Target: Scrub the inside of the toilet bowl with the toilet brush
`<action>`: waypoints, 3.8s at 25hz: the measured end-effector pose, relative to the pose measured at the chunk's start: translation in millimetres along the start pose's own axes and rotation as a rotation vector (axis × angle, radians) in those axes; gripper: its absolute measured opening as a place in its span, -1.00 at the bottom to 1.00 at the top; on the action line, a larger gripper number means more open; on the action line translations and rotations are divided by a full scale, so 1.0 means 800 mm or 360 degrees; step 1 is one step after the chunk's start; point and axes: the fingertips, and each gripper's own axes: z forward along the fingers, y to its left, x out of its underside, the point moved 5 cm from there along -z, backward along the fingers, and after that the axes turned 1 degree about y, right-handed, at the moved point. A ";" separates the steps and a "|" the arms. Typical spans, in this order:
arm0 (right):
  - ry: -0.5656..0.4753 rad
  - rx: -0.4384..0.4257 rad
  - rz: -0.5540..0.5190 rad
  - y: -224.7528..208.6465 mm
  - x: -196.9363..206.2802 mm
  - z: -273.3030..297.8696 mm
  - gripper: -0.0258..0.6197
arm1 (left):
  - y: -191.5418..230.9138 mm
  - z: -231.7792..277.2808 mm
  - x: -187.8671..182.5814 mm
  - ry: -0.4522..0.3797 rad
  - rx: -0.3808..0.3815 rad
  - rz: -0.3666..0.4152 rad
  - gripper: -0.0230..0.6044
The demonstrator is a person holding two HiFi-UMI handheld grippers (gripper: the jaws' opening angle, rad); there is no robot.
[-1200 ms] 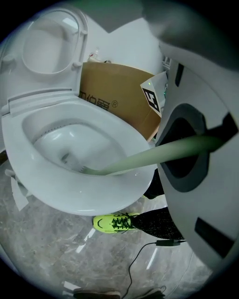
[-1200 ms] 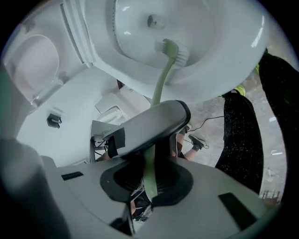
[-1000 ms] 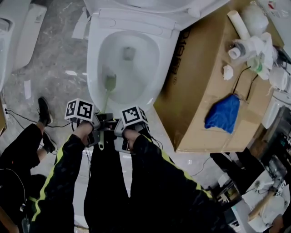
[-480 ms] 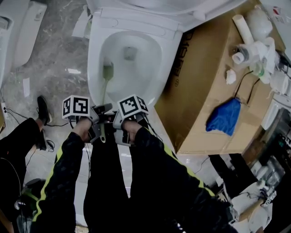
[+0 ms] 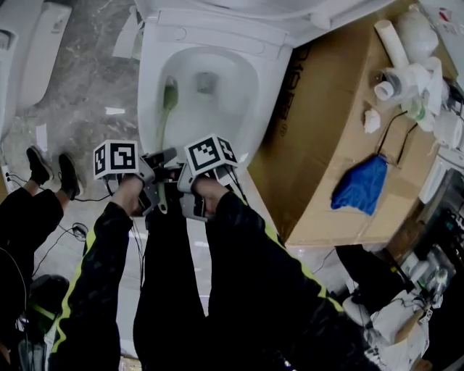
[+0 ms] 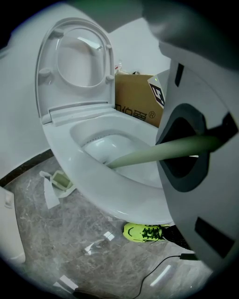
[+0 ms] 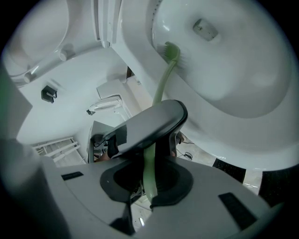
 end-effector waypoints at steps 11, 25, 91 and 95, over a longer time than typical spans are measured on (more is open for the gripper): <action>-0.0111 -0.0050 -0.0060 0.011 -0.035 -0.013 -0.75 | -0.018 0.016 -0.035 0.0009 0.0002 0.0103 -0.85; -0.0278 -0.0123 -0.0088 0.010 -0.061 -0.040 -0.75 | -0.040 0.048 -0.057 0.0084 -0.0004 0.0248 -0.85; -0.0913 -0.0133 0.0281 -0.084 0.012 -0.115 -0.74 | -0.032 0.155 0.058 0.0725 -0.0019 0.0327 -0.89; -0.0908 -0.0146 0.0320 -0.084 0.022 -0.111 -0.74 | -0.029 0.150 0.067 0.0757 -0.0022 0.0296 -0.89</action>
